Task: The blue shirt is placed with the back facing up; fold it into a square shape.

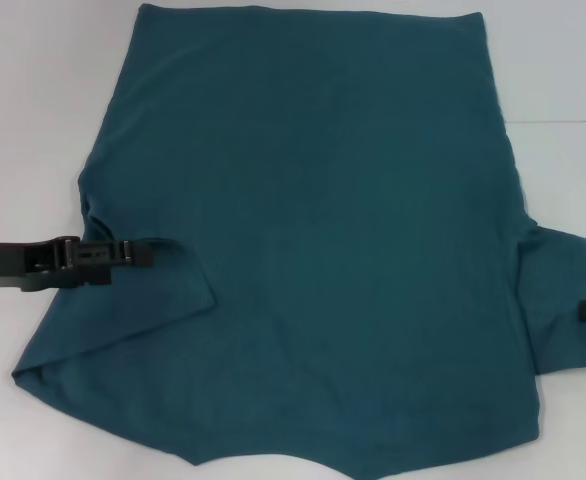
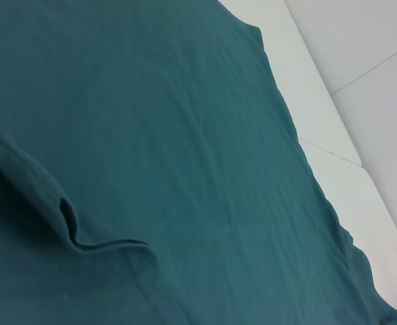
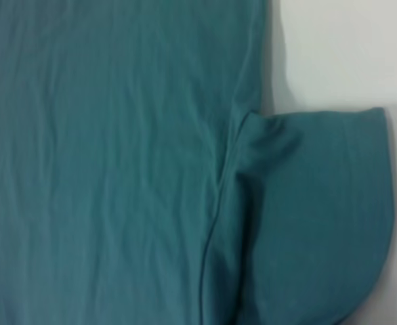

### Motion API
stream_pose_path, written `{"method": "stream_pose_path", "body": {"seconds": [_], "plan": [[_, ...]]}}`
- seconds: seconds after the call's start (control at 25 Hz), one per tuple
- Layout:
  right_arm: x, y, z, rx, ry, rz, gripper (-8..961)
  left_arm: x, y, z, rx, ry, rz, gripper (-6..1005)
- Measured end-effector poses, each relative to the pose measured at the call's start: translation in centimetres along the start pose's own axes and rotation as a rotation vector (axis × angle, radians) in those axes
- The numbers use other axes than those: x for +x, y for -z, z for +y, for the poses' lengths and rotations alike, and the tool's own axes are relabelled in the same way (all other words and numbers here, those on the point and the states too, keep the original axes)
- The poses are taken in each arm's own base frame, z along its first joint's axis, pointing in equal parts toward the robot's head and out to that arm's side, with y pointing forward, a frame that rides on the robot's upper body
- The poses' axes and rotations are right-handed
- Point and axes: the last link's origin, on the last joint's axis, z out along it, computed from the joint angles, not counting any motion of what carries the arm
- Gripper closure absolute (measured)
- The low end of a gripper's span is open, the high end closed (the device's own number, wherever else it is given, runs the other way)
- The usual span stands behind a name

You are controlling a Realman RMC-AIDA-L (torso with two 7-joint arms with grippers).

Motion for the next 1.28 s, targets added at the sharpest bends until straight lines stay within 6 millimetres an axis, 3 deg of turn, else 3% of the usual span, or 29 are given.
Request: {"method": "stream_pose_path", "body": {"seconds": [0.24,0.76,1.04,1.28], "plan": [[-1.0,0.8,-0.6,0.047,0.102,-0.050,940,0.0,0.1,0.0,0.001,-0.001,0.001,37],[-2.9,2.5,-1.5,0.162,0.152,-0.094,938,0.1,0.2,-0.1,0.005,0.011,0.005,37],[-3.9,2.8,-0.5,0.145,0.140,-0.101,937,0.2,0.3,-0.1,0.007,0.016,0.006,37],[-4.0,2.6,2.1,0.046,0.151,-0.041,936,0.2,0.4,0.0,0.007,0.018,0.006,37]]}}
